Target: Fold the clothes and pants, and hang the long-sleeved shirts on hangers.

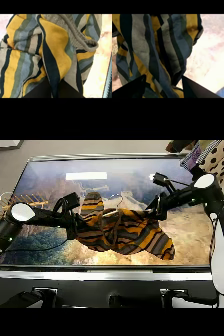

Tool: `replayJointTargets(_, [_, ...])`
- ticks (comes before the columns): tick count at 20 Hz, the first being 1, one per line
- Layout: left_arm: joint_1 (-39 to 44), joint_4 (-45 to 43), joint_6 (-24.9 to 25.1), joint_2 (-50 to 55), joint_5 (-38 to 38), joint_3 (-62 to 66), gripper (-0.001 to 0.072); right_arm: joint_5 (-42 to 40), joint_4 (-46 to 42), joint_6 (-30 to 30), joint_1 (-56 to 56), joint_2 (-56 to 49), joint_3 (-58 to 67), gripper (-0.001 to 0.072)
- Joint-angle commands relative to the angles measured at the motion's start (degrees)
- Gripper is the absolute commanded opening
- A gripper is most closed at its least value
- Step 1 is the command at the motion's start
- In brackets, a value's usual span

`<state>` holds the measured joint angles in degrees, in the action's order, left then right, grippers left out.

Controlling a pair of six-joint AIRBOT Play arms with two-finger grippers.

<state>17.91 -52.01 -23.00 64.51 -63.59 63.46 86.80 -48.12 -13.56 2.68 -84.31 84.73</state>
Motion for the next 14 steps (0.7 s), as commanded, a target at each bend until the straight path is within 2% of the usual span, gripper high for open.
replayJointTargets(1, [0.02,-0.02,0.07,-0.02,0.00,0.04,0.0025,0.07,-0.42,0.98,-1.29,-0.63,-0.59,0.0485])
replayJointTargets(2, [0.02,-0.02,0.07,-0.02,-0.02,0.04,0.0025,-0.94,-1.36,1.27,-2.49,-0.63,-0.59,0.0449])
replayJointTargets(3, [0.02,-0.02,0.07,-0.02,-0.02,0.04,0.0025,-1.70,-2.36,2.25,-3.45,-0.63,-0.57,0.0364])
replayJointTargets(4, [0.02,-0.02,0.07,-0.02,-0.04,0.04,0.0025,-1.44,-2.49,2.43,-3.72,-0.61,-0.57,0.0262])
replayJointTargets(5, [0.02,-0.02,0.04,-0.04,-0.07,0.04,0.0027,-0.17,-1.90,2.36,-3.67,-0.57,-0.52,0.0090])
replayJointTargets(6, [0.02,-0.02,-0.04,-0.04,-0.04,0.04,0.0033,1.90,-2.14,1.86,-3.45,-0.31,-0.44,0.0025])
replayJointTargets(7, [0.02,0.00,-0.17,-0.02,-0.04,0.04,0.0070,3.96,-2.10,1.51,-3.23,0.28,-0.44,0.0025])
replayJointTargets(8, [0.02,0.02,-0.37,-0.04,0.07,0.04,0.0188,4.66,-2.03,0.44,-3.10,1.20,-0.44,0.0024])
replayJointTargets(9, [-0.04,-0.02,-2.10,-0.04,1.07,0.04,0.0361,4.59,-2.27,-1.27,-2.84,2.47,-0.44,0.0023])
replayJointTargets(10, [-0.26,-0.04,-6.03,-0.09,3.82,0.04,0.0550,4.59,-3.08,-2.49,-2.60,4.04,-0.44,0.0022])
replayJointTargets(11, [-0.72,-0.04,-11.61,-0.13,8.17,0.04,0.0607,4.39,-4.17,-3.76,-2.45,5.95,-0.46,0.0020])
replayJointTargets(12, [-1.57,-0.02,-17.33,-0.28,12.26,0.07,0.0613,3.30,-6.36,-6.45,-2.47,7.98,-0.46,0.0020])
replayJointTargets(13, [-2.67,-0.04,-23.82,-0.66,15.74,0.17,0.0687,1.51,-8.52,-10.45,-2.47,10.40,-0.46,0.0020])
replayJointTargets(14, [-4.13,-0.02,-31.80,-1.11,18.47,0.48,0.0716,-1.03,-11.23,-15.80,-2.47,12.81,-0.46,0.0020])
